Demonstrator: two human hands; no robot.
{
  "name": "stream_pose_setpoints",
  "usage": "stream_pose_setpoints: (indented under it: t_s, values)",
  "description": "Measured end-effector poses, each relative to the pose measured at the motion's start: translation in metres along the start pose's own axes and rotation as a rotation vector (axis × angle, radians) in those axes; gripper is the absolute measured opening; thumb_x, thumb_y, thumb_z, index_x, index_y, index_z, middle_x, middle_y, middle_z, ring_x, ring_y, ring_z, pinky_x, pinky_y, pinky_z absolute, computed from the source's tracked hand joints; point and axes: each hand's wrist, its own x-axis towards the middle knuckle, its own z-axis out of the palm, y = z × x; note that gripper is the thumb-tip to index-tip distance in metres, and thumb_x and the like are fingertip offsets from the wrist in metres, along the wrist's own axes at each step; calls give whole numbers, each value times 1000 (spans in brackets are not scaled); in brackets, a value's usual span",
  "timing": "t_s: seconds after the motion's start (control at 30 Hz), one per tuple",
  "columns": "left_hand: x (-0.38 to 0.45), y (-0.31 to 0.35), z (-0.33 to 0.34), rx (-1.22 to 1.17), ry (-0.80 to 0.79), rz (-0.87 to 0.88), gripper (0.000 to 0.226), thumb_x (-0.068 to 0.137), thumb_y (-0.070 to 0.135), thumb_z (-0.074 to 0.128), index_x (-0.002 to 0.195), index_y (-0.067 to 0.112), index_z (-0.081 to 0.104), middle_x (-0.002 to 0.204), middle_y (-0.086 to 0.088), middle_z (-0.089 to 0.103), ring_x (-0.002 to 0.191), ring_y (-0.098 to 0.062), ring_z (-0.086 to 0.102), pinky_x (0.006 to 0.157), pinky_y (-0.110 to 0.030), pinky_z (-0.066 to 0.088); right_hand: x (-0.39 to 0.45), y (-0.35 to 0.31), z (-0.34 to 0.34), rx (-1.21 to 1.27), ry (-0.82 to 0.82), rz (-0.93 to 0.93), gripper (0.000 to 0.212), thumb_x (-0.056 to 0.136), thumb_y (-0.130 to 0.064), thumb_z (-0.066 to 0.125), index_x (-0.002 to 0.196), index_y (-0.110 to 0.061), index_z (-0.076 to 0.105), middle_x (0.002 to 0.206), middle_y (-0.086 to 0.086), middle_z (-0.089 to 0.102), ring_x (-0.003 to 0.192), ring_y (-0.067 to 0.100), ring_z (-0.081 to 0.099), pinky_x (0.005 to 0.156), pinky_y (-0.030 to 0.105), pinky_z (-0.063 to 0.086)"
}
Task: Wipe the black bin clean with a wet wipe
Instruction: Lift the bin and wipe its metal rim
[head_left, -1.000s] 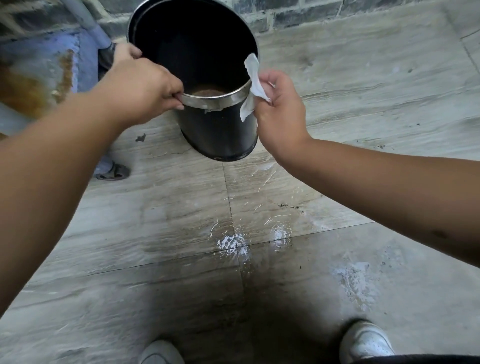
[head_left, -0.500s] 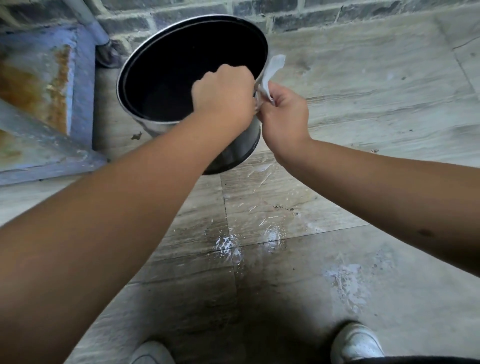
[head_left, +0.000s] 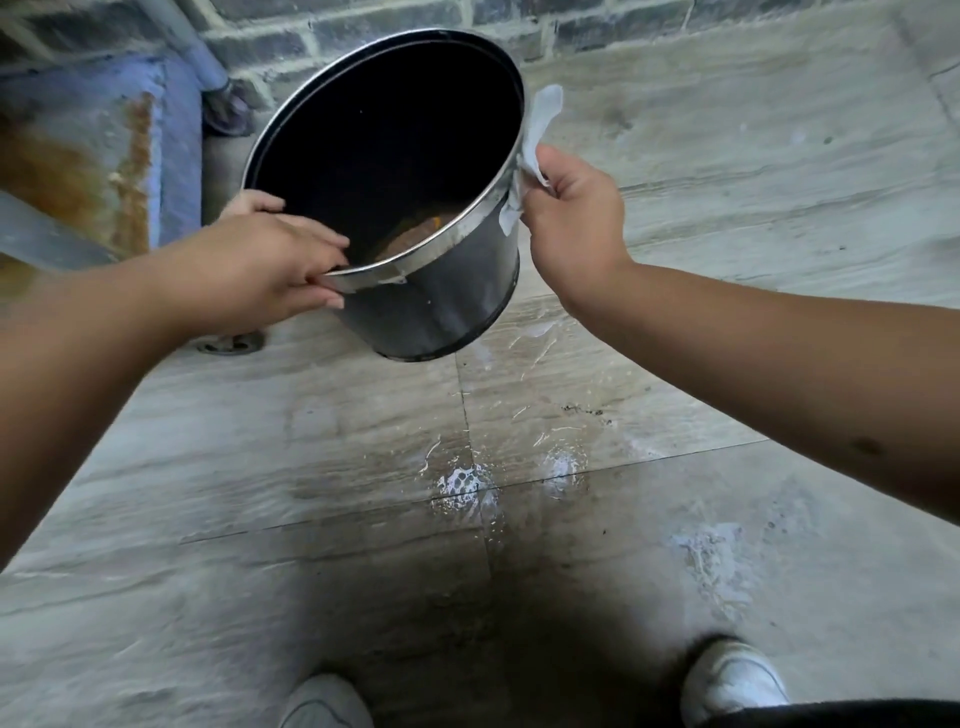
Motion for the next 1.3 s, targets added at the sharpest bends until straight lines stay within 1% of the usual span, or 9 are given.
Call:
stream_pose_setpoints:
  t_s: [0.23, 0.43, 0.53, 0.63, 0.73, 0.83, 1.0, 1.13, 1.3]
  values:
    - [39, 49, 13, -25, 79, -332, 23, 89, 35, 61, 73, 21, 51, 69, 6, 58, 85, -32, 63, 88, -40, 31, 3, -8, 2, -41, 21, -37, 34, 92, -11, 53, 111, -31, 73, 91, 0, 75, 89, 21, 68, 86, 43, 56]
    - [106, 96, 9, -119, 125, -596, 27, 90, 33, 58, 72, 18, 46, 79, -6, 53, 85, -34, 58, 72, -38, 33, 4, -6, 6, -54, 41, -81, 31, 93, -11, 50, 107, -28, 73, 85, 11, 72, 73, 14, 54, 76, 46, 53]
    - [109, 76, -7, -333, 145, -447, 30, 88, 39, 62, 80, 10, 61, 79, -8, 64, 80, -27, 63, 65, -33, 46, 5, -3, 4, -53, 22, -88, 32, 93, -9, 50, 99, -30, 73, 84, 8, 72, 74, 15, 58, 78, 43, 54]
    - [72, 28, -27, -309, 83, -136, 39, 83, 41, 68, 114, 18, 68, 103, -5, 71, 94, -1, 67, 82, -22, 51, 11, -4, 3, -24, 37, -64, 35, 91, -8, 51, 96, -33, 75, 74, -10, 71, 67, 5, 58, 69, 35, 54]
    - [40, -9, -14, 17, 37, -43, 38, 85, 32, 69, 119, 15, 68, 118, -13, 70, 124, -27, 56, 103, -53, 31, 10, -3, 3, -18, 38, -50, 37, 91, -8, 51, 90, -39, 73, 63, -20, 62, 60, 0, 49, 62, 27, 48]
    - [38, -15, -3, 92, 150, 22, 18, 88, 23, 66, 102, 16, 74, 93, -5, 76, 104, -26, 68, 107, -54, 17, 9, 0, 4, 1, 20, -35, 30, 91, -11, 54, 85, -35, 72, 64, -22, 61, 64, 2, 50, 64, 29, 46]
    - [48, -6, -6, 123, 127, -2, 26, 93, 35, 52, 95, 19, 72, 84, 0, 74, 89, -27, 69, 109, -45, 15, 8, 2, 2, 41, 3, -26, 23, 92, -11, 55, 100, -21, 75, 70, -22, 65, 67, -2, 53, 67, 25, 47]
    - [68, 23, -6, 163, 160, -148, 34, 96, 42, 45, 86, 17, 65, 63, 1, 57, 67, -29, 53, 75, -42, 39, 1, 5, 3, 72, -37, 5, 23, 93, -9, 55, 102, -17, 75, 79, -8, 69, 81, 14, 62, 87, 55, 55]
    - [116, 69, -3, 152, 189, -438, 26, 96, 43, 47, 81, 23, 54, 76, -6, 53, 89, -38, 58, 73, -42, 28, 0, 2, 1, 78, -17, 21, 27, 90, -8, 54, 83, -26, 73, 69, -6, 63, 70, 13, 55, 74, 48, 54]
